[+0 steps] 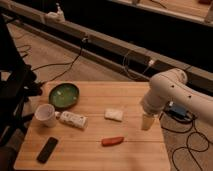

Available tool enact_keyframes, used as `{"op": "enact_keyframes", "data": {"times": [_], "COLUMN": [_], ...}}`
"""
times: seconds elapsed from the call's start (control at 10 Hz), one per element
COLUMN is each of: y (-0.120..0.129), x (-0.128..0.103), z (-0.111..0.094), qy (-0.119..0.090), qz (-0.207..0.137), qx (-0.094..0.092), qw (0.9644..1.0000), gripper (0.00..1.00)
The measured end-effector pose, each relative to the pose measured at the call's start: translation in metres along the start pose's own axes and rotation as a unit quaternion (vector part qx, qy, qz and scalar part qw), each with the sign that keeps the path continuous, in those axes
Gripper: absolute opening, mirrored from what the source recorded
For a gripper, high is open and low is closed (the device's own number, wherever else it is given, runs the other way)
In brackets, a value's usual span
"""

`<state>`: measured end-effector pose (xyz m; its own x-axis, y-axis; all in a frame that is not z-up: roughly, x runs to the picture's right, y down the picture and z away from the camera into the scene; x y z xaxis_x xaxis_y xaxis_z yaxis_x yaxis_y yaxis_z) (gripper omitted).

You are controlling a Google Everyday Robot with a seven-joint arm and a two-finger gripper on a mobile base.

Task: Place the pepper on the white sponge

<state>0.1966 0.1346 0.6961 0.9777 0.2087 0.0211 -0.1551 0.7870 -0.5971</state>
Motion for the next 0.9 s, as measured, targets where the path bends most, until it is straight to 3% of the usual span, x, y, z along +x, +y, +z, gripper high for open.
{"op": "enact_keyframes", "data": {"times": [0.3,0.5,0.9], "y": [0.0,0.0,0.028], "x": [0.0,-0.025,-0.073], "z": [0.001,0.012,0.058], "qy": [0.0,-0.033,-0.07], "qz": [-0.001,0.002,-0.023], "qx": [0.0,0.008,-0.007], "qw": [1.0,0.9994,0.9973], "gripper": [0.8,0.8,0.8]}}
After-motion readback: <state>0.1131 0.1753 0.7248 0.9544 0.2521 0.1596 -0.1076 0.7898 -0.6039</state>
